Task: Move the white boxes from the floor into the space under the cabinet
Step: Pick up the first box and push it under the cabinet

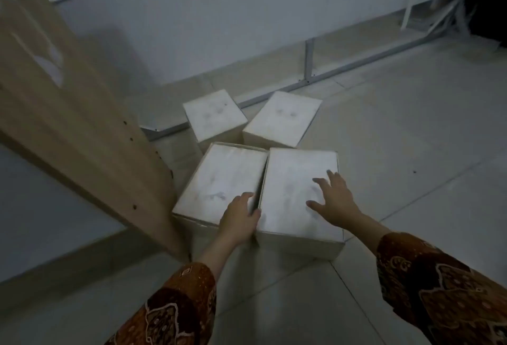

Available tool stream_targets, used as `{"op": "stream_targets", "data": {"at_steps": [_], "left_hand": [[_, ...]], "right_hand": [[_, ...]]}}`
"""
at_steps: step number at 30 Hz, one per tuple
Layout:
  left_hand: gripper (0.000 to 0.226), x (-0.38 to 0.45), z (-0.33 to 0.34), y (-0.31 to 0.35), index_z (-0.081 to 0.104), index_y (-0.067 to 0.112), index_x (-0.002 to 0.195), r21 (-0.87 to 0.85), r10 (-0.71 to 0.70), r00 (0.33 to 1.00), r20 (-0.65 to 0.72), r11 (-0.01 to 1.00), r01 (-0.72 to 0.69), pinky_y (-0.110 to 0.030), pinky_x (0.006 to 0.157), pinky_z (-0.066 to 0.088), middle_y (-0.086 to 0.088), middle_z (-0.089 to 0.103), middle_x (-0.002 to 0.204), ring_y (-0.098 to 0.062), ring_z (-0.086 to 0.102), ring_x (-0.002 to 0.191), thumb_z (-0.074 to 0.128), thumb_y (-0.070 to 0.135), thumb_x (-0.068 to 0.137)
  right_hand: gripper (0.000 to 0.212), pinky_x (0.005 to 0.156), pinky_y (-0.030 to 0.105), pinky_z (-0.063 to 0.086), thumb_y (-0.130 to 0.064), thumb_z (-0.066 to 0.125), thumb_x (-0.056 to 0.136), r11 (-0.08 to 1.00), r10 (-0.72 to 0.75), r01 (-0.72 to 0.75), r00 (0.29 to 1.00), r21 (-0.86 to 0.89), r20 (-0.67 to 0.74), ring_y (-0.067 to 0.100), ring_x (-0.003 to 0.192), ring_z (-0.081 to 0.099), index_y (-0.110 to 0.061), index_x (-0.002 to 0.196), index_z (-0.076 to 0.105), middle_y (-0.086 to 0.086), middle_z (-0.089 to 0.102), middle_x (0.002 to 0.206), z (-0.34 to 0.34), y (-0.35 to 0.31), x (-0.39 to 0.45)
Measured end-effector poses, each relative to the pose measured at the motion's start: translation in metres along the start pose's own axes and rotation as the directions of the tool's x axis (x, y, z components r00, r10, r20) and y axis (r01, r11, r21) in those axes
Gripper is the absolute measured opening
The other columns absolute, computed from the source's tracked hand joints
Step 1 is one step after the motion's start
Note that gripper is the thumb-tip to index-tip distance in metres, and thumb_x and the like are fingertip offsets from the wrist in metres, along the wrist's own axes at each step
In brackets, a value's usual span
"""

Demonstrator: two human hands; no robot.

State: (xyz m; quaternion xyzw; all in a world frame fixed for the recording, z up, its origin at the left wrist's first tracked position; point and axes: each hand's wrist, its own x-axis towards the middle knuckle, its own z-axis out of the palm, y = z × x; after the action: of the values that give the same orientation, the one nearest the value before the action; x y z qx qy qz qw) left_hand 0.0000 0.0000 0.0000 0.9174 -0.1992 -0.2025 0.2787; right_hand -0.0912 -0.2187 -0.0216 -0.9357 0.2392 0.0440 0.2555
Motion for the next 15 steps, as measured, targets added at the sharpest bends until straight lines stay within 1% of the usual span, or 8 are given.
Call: {"op": "stream_targets", "data": {"at_steps": [3, 5, 7, 9, 10, 11, 13, 15], "left_hand": [[0.05, 0.011, 0.03, -0.009, 0.044, 0.011, 0.137, -0.085, -0.004, 1.0, -0.017, 0.996, 0.002, -0.035, 0.101, 0.044, -0.011, 0.055, 0.133, -0.026, 0.052, 0.12, 0.055, 0.028, 0.091], [0.05, 0.021, 0.047, -0.017, 0.044, 0.009, 0.137, -0.113, -0.033, 0.999, -0.029, 0.993, 0.029, -0.035, 0.102, 0.044, -0.011, 0.055, 0.132, -0.026, 0.053, 0.12, 0.055, 0.026, 0.09], [0.051, 0.026, 0.058, -0.02, 0.043, 0.008, 0.138, -0.142, -0.053, 0.998, -0.045, 0.989, 0.047, -0.032, 0.102, 0.042, -0.012, 0.054, 0.136, -0.027, 0.052, 0.122, 0.054, 0.023, 0.09], [0.049, 0.034, 0.066, -0.022, 0.042, 0.006, 0.137, -0.169, -0.073, 0.997, -0.026, 0.983, 0.067, -0.026, 0.099, 0.038, -0.011, 0.052, 0.138, -0.028, 0.051, 0.125, 0.052, 0.02, 0.091], [0.051, 0.039, 0.07, -0.023, 0.039, 0.007, 0.139, -0.179, -0.085, 0.996, 0.0, 0.98, 0.083, -0.026, 0.099, 0.037, -0.012, 0.05, 0.141, -0.028, 0.049, 0.127, 0.051, 0.022, 0.092], [0.057, 0.043, 0.073, -0.024, 0.033, 0.008, 0.144, -0.187, -0.102, 0.994, 0.026, 0.977, 0.105, -0.029, 0.103, 0.037, -0.012, 0.047, 0.144, -0.029, 0.046, 0.13, 0.05, 0.027, 0.092], [0.065, 0.051, 0.079, -0.027, 0.028, 0.011, 0.147, -0.24, -0.141, 0.988, 0.067, 0.959, 0.154, -0.034, 0.108, 0.034, -0.011, 0.042, 0.148, -0.03, 0.042, 0.134, 0.051, 0.036, 0.092], [0.066, 0.062, 0.084, -0.031, 0.035, 0.011, 0.144, -0.342, -0.161, 0.982, 0.1, 0.921, 0.186, -0.034, 0.108, 0.034, -0.006, 0.045, 0.145, -0.028, 0.044, 0.133, 0.055, 0.042, 0.089]], "right_hand": [[0.075, 0.117, 0.043, 0.011, -0.041, 0.056, 0.089, 0.981, 0.143, -0.138, 0.989, 0.137, -0.026, 0.03, 0.147, 0.0, -0.015, 0.149, 0.018, 0.014, 0.001, 0.159, 0.026, 0.028, 0.0], [0.079, 0.116, 0.043, 0.015, -0.039, 0.057, 0.089, 0.943, 0.198, -0.178, 0.979, 0.28, -0.044, 0.031, 0.145, 0.011, -0.012, 0.149, 0.014, 0.016, 0.011, 0.158, 0.041, 0.043, 0.001], [0.079, 0.113, 0.042, 0.023, -0.033, 0.057, 0.09, 0.882, 0.238, -0.189, 0.969, 0.431, -0.062, 0.032, 0.14, 0.026, -0.01, 0.149, 0.011, 0.015, 0.024, 0.155, 0.051, 0.053, 0.001], [0.08, 0.11, 0.041, 0.029, -0.032, 0.054, 0.093, 0.79, 0.306, -0.251, 0.952, 0.559, -0.006, 0.034, 0.136, 0.035, -0.014, 0.151, 0.001, 0.014, 0.028, 0.154, 0.06, 0.056, 0.001], [0.079, 0.109, 0.042, 0.031, -0.034, 0.051, 0.094, 0.742, 0.333, -0.281, 0.943, 0.609, 0.029, 0.035, 0.134, 0.038, -0.016, 0.151, 0.0, 0.014, 0.03, 0.153, 0.065, 0.059, 0.002], [0.077, 0.108, 0.043, 0.034, -0.037, 0.05, 0.094, 0.702, 0.36, -0.309, 0.931, 0.641, 0.055, 0.036, 0.132, 0.041, -0.017, 0.151, 0.001, 0.015, 0.032, 0.152, 0.072, 0.062, 0.004], [0.071, 0.102, 0.044, 0.041, -0.045, 0.05, 0.092, 0.636, 0.392, -0.348, 0.915, 0.689, 0.1, 0.034, 0.123, 0.049, -0.016, 0.148, 0.016, 0.015, 0.04, 0.147, 0.079, 0.068, 0.008], [0.068, 0.09, 0.042, 0.048, -0.049, 0.052, 0.089, 0.547, 0.394, -0.383, 0.902, 0.744, 0.174, 0.03, 0.108, 0.056, -0.012, 0.142, 0.03, 0.013, 0.049, 0.137, 0.084, 0.079, 0.02]]}}
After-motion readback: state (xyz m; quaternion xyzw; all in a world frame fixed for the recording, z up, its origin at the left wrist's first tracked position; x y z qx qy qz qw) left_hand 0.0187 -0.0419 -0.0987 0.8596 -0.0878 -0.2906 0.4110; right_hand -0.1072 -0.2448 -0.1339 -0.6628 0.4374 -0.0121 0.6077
